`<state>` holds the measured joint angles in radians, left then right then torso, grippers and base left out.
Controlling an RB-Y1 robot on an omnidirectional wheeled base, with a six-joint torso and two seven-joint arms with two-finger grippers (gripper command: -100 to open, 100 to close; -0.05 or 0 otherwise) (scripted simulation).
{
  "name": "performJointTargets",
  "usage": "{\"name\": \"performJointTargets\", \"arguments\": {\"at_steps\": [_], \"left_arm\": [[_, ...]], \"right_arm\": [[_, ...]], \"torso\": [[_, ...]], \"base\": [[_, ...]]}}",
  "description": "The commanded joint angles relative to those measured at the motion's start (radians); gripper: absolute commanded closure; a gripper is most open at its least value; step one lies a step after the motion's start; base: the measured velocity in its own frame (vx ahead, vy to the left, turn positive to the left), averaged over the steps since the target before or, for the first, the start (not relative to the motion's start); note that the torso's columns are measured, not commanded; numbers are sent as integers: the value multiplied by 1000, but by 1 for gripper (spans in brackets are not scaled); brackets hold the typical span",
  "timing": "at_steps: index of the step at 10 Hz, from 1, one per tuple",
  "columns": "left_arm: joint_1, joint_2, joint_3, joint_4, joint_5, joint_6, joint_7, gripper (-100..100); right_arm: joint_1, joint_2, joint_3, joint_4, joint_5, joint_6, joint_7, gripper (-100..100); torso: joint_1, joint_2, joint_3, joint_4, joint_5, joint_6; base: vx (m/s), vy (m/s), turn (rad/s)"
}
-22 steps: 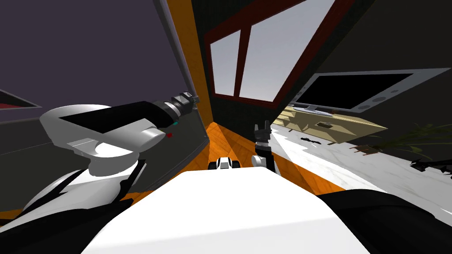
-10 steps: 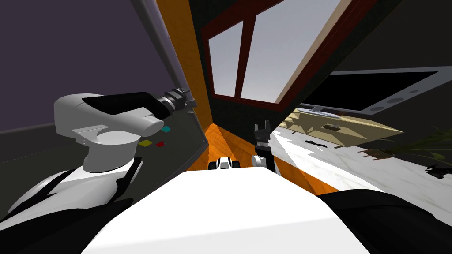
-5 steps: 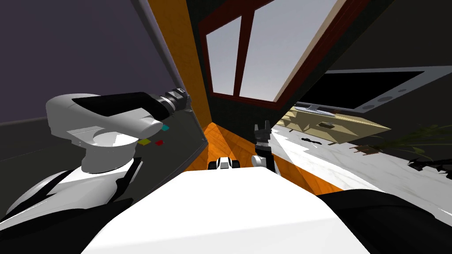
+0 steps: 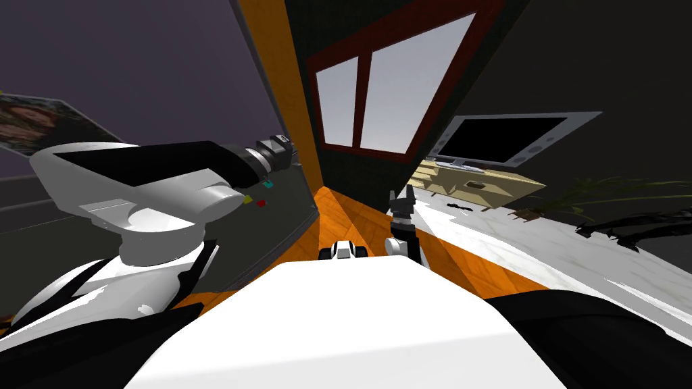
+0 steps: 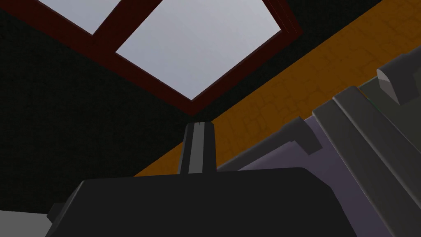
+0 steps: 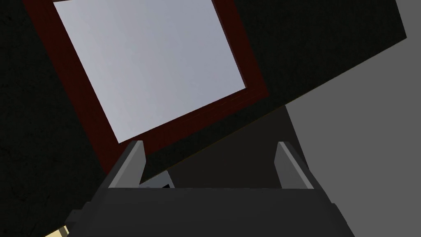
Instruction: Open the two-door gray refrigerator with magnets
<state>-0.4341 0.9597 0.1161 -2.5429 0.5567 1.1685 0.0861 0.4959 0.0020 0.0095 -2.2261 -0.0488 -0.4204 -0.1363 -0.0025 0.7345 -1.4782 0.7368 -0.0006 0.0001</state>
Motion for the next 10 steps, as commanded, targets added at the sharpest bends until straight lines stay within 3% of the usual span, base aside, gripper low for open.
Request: {"name": "performJointTargets", "arguments": {"at_steps": [1, 2, 3, 4, 7, 10], "left_arm": [[-8, -1, -5, -53, 45, 3, 9, 100], [-10, -1, -6, -72, 63, 4, 12, 100], [-11, -5, -13, -65, 42, 9, 14, 100], [-11, -6, -15, -34, 40, 7, 13, -100], [-8, -7, -17, 26, 31, -3, 6, -100], [0, -8, -22, 66, 4, -31, -13, -100]], "right_arm": [[0, 0, 0, 0, 0, 0, 0, 0], [0, 0, 0, 0, 0, 0, 0, 0], [0, 0, 0, 0, 0, 0, 0, 0], [1, 0, 0, 0, 0, 0, 0, 0], [1, 0, 0, 0, 0, 0, 0, 0], [1, 0, 0, 0, 0, 0, 0, 0]], "torso": [[1, 1, 0, 0, 0, 0], [1, 1, 1, 0, 0, 0], [2, 3, 2, 1, 0, 0], [4, -4, -2, -1, 1, -1], [4, -3, -2, -1, 1, 0], [5, 1, 1, 1, 1, 0]], "base": [[-276, -24, -85], [-284, -39, -84], [-133, -20, -18], [-10, 4, 1], [74, 32, -7], [180, 103, -17]]}}
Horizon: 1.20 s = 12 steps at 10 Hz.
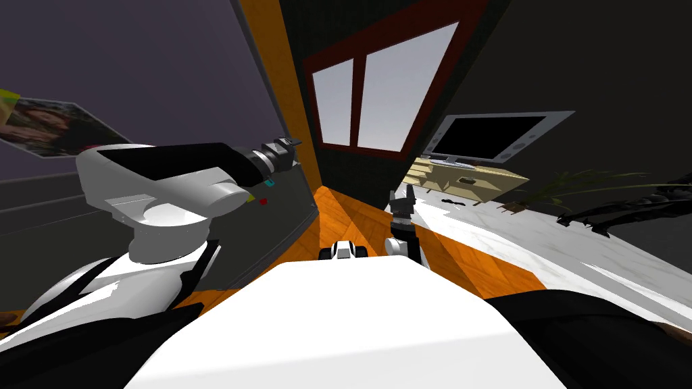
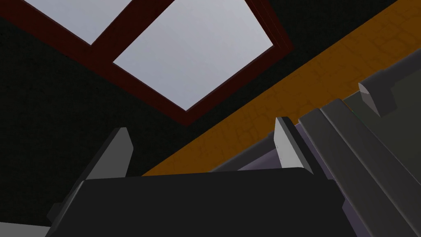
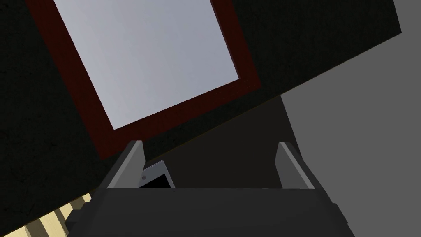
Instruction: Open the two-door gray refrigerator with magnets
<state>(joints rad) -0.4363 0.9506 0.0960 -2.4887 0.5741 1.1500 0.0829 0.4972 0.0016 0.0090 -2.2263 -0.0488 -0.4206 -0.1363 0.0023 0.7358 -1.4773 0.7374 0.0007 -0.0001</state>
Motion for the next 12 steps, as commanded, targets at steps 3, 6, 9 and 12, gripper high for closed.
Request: {"name": "performJointTargets", "arguments": {"at_steps": [3, 6, 9, 12], "left_arm": [[6, 9, -7, 12, -35, -30, -28, -100], [10, 18, -11, 29, -55, -46, -47, -100], [12, 28, -15, 65, -73, -58, -63, -100], [13, 37, -18, 77, -87, -66, -77, -100]], "right_arm": [[0, 0, 0, 0, 0, 0, 0, 0], [0, 0, 0, 0, 0, 0, 0, 0], [0, 0, 0, 0, 0, 0, 0, 0], [0, 0, 0, 0, 0, 0, 0, 0]], "torso": [[-2, 1, 1, 0, -1, 0], [-2, 3, 2, 1, -1, 0], [-2, 3, 2, 1, -1, 0], [-1, 2, 1, 0, 0, 0]], "base": [[233, 119, -18], [211, 115, -20], [185, 98, -14], [172, 101, -14]]}}
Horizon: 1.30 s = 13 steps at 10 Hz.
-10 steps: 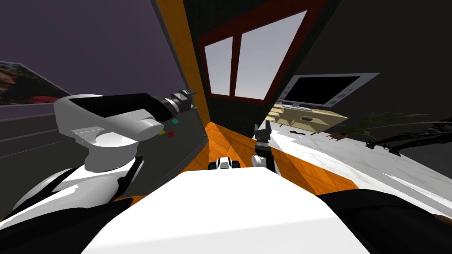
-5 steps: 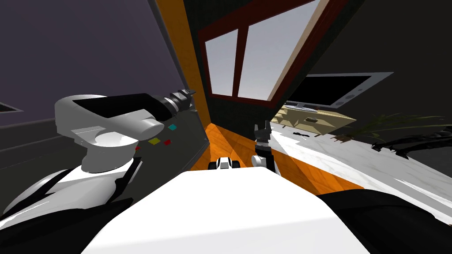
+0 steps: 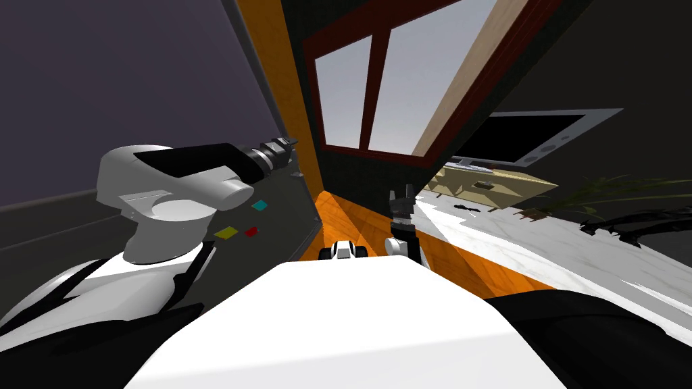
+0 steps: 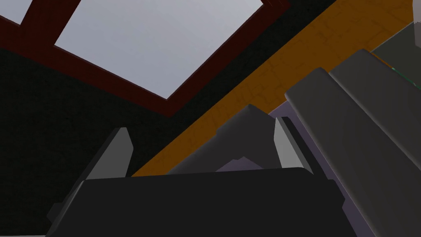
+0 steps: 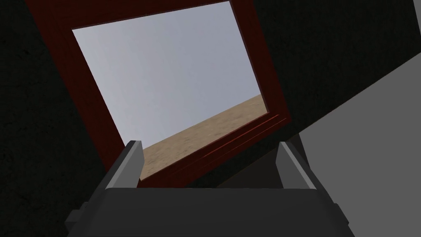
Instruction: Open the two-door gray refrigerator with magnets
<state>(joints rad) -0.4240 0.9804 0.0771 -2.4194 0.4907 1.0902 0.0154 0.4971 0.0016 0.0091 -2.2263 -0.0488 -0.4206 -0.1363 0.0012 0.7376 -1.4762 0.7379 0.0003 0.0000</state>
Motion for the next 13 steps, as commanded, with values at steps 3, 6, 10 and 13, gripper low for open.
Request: {"name": "performJointTargets", "arguments": {"at_steps": [3, 6, 10, 13], "left_arm": [[-1, 26, -2, 13, -17, -9, -26, -100], [-8, 27, -5, 40, -28, -17, -34, -100], [-34, 27, -8, 152, -54, -51, -60, -100], [-54, 26, -10, 241, -74, -76, -80, -100]], "right_arm": [[0, 0, 0, 0, 0, 0, 0, 0], [0, 0, 0, 0, 0, 0, 0, 0], [-1, 0, 0, 0, 0, 0, 0, 0], [-1, 0, 0, 0, 0, 0, 0, 0]], "torso": [[-1, -1, -1, 0, 0, 0], [-4, 4, 2, 1, -1, 0], [-1, 3, 2, 1, 0, 0], [-1, -1, -1, 0, 0, 0]], "base": [[193, 110, -15], [105, 54, -52], [-86, 5, -179], [-85, 12, -184]]}}
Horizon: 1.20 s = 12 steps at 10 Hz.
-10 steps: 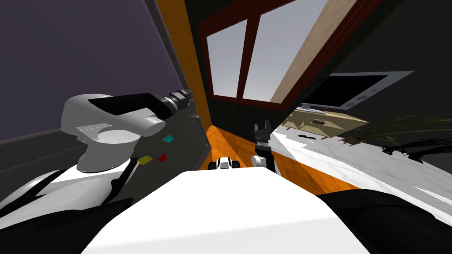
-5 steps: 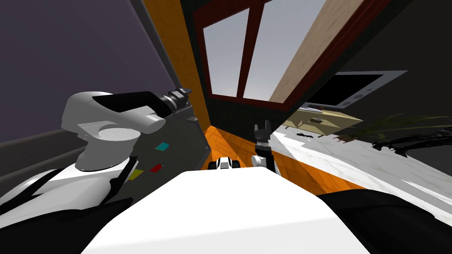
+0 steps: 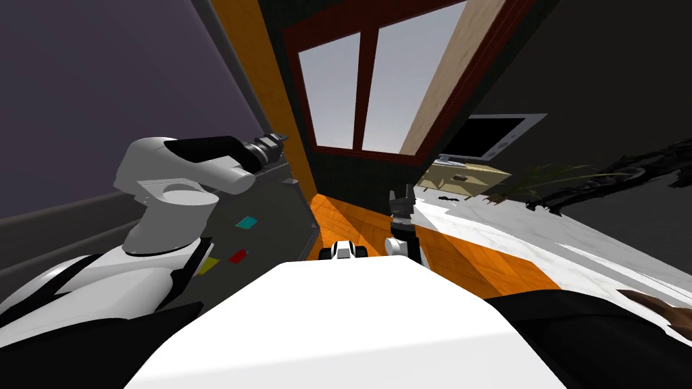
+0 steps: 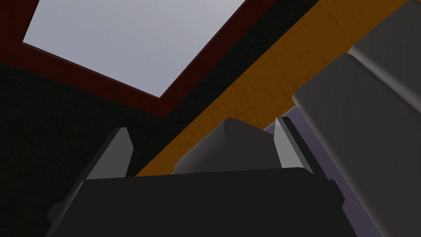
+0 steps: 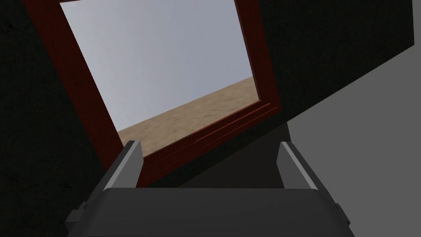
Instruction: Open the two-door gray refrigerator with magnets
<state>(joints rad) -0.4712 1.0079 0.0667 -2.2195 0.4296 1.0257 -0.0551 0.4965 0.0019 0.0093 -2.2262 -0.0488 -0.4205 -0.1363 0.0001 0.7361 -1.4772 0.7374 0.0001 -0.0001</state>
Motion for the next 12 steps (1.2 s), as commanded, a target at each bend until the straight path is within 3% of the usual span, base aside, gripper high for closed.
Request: {"name": "performJointTargets", "arguments": {"at_steps": [1, 2, 3, 4, 12], "left_arm": [[-13, -1, 0, 70, -20, -19, -16, -100], [-19, -2, -1, 98, -27, -28, -22, -100], [-15, -3, -2, 78, -25, -21, -16, -100], [-6, -1, 0, 41, -13, -11, -9, 100], [45, 0, 6, -188, 40, 56, 43, 100]], "right_arm": [[0, 0, 0, 0, 0, 0, 0, 0], [0, 0, 0, 0, 0, 0, 0, 0], [0, 0, 0, 0, 0, 0, 0, 0], [0, 0, 0, 0, 0, 0, 0, 0], [1, 0, 0, 0, 0, 0, 0, 0]], "torso": [[0, 1, 1, 0, 0, 0], [0, 2, 1, 1, 0, 0], [0, 2, 1, 1, 0, 0], [0, 0, 0, 0, 0, -1], [3, 9, 5, 5, 0, -4]], "base": [[-85, 13, -172], [-85, 8, -194], [-39, 4, -42], [48, -7, 287], [90, -10, 184]]}}
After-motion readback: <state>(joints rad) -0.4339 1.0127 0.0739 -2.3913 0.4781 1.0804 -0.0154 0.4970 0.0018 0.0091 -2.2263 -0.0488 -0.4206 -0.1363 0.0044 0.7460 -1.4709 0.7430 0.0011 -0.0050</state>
